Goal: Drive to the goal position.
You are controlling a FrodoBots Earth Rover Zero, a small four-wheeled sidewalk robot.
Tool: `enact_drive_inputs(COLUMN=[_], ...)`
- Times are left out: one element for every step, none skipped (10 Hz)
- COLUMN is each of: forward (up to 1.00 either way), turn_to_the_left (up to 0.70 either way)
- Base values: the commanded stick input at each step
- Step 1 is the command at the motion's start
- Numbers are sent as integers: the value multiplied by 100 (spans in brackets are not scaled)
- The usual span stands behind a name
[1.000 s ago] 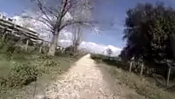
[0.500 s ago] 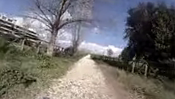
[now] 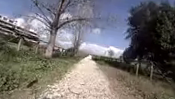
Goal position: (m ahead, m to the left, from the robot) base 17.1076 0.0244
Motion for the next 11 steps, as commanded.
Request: enact_drive_inputs(forward=[70, 70, 70, 70, 70, 70, 70, 70, 70, 70, 70], turn_to_the_left=[0, 0, 0, 0, 0, 0, 0, 0, 0, 0, 0])
